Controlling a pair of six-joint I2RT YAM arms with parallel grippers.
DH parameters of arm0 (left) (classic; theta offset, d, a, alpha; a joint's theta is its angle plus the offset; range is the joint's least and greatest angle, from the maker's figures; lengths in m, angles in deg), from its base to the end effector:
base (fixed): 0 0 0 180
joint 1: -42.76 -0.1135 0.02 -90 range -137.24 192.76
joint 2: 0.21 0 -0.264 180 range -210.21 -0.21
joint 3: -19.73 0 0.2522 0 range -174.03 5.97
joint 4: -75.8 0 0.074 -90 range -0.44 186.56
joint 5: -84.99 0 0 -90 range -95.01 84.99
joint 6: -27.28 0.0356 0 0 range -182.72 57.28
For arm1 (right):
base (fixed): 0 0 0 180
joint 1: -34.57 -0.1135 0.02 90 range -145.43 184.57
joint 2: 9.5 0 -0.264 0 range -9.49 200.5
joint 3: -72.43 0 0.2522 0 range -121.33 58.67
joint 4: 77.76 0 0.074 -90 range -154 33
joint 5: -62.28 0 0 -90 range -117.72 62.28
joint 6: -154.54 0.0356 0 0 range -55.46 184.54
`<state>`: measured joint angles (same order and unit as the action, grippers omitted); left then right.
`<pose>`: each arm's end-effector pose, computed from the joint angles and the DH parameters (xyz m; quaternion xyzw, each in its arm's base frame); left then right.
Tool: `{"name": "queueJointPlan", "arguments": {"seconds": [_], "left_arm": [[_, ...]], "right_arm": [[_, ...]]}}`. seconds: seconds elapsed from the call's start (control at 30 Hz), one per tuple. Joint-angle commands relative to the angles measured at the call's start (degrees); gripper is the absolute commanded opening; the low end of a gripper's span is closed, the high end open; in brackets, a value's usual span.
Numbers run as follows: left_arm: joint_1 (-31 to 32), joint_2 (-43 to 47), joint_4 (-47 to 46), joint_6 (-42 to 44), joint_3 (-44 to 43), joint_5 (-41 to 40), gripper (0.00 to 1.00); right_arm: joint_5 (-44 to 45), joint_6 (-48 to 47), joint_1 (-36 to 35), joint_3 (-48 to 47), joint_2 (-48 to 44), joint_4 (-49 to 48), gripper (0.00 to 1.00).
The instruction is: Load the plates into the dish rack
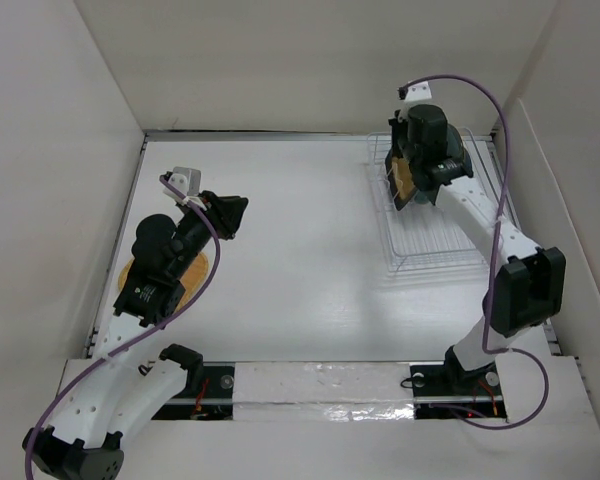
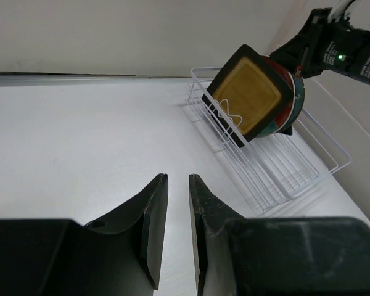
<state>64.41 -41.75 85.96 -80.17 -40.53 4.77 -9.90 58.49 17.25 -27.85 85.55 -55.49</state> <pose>0.1550 -0.0680 0.3857 0.0884 0.6472 -0.3051 0.6930 0.3828 0.1080 0.3678 -0.0707 0.7965 -0.0663 0.5968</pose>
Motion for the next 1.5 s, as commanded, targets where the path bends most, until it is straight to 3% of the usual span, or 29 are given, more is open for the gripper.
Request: {"name": "queueJointPlan", "arguments": {"seconds": [0.0,0.13,0.27,0.4,0.47,0.5,0.6,0.77,1.03,1.47], "left_arm": [[-0.1,1.0,-2.6,-0.5,-0.2,-1.3,0.17],[-0.1,3.8,-3.7,-1.6,-1.2,-2.1,0.12],[-0.1,9.8,-5.1,-2.6,-1.6,-6.0,0.0],[-0.1,13.1,-6.5,-2.9,-0.7,-9.3,0.0],[-0.1,13.9,-6.5,-2.9,-0.5,-9.3,0.0],[-0.1,13.9,-6.5,-2.8,-0.3,-11.1,0.0],[-0.1,13.8,-6.0,-2.3,0.1,-10.9,0.02],[-0.1,14.1,-6.5,-1.8,0.4,-10.0,0.09],[-0.1,15.9,-7.0,-1.7,1.8,-6.8,0.11],[-0.1,16.2,-8.0,-2.1,3.0,-4.8,0.12]], "right_arm": [[-11.5,9.3,-5.0,0.7,-4.3,-4.2,0.0],[-23.9,15.1,-13.4,2.7,-2.5,-11.5,0.0],[-24.6,19.9,-23.4,2.6,2.6,-15.0,0.0],[-28.7,29.6,-27.7,3.5,9.8,-20.3,0.02],[-33.0,34.0,-28.9,4.1,12.5,-24.3,0.12],[-34.3,38.7,-30.3,4.6,13.8,-26.2,0.26],[-36.8,45.7,-33.3,5.3,18.8,-32.2,0.45],[-34.9,49.9,-39.0,2.2,26.0,-31.3,0.58],[-33.0,57.4,-40.8,-0.9,34.1,-32.3,0.59],[-27.8,58.8,-40.3,-17.1,46.1,-24.0,0.59]]}}
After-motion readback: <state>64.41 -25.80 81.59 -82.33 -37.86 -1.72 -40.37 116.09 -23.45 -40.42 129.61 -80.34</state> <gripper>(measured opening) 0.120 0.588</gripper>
